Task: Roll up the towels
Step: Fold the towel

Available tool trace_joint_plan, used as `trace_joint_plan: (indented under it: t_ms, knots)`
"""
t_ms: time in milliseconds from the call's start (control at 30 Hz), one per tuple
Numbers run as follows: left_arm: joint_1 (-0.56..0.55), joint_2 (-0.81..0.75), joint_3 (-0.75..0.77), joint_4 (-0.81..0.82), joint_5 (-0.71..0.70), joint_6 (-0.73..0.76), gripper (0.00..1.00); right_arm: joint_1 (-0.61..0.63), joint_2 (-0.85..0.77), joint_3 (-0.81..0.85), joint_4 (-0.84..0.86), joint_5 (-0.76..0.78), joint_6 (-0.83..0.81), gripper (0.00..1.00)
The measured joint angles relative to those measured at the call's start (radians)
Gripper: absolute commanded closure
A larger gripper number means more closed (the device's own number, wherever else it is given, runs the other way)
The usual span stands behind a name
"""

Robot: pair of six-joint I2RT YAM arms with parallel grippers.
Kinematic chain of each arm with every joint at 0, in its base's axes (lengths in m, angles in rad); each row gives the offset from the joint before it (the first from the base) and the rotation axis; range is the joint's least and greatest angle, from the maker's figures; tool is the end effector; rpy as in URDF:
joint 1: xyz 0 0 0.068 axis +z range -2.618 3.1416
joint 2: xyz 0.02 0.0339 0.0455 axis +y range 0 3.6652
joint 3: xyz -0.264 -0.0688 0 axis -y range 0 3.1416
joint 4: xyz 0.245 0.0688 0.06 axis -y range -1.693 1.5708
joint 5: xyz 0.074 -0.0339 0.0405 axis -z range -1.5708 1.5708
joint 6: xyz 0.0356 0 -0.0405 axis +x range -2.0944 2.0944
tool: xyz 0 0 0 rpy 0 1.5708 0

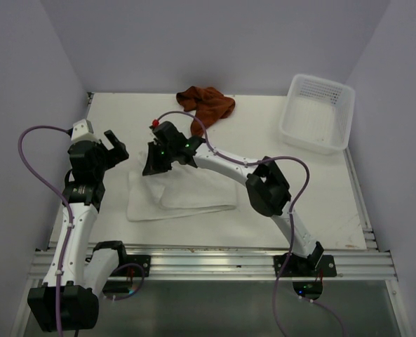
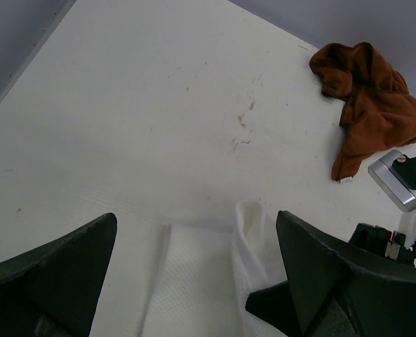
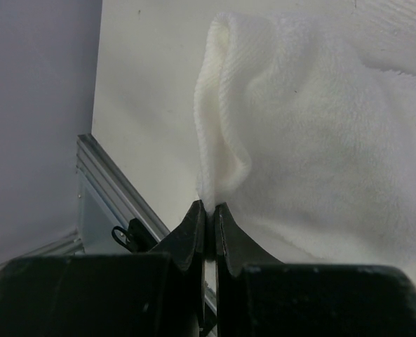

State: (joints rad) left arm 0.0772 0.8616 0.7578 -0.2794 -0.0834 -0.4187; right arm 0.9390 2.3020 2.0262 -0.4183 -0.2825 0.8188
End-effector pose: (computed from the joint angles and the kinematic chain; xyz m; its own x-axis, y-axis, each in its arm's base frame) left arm 0.1987 0.0183 0.3072 -0.2780 -0.4279 -0.8600 -0.2922 0.8906 -0.3486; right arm 0.3059 0.4348 0.2318 -0.9165 -0.0647 -0.3948 -0.3399 0.6463 0.6832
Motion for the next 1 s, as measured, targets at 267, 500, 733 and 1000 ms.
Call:
trace_joint_plan:
  t_ms: [267, 500, 733, 1000]
  knots:
    - [0.000, 0.000, 0.000, 0.000, 0.000, 0.000, 0.00, 0.017, 0.000, 0.020, 0.000, 0.003, 0.028, 1.00]
    - [0.000, 0.000, 0.000, 0.000, -0.001, 0.000, 0.00, 0.019, 0.000, 0.031, -0.006, 0.004, 0.052, 1.00]
    - [0.000, -0.002, 0.000, 0.000, -0.004, 0.000, 0.00, 0.019, -0.037, 0.064, -0.082, 0.037, 0.040, 1.00]
    - [0.007, -0.027, 0.000, 0.000, -0.008, -0.009, 0.00, 0.019, -0.125, 0.113, -0.136, 0.056, 0.026, 1.00]
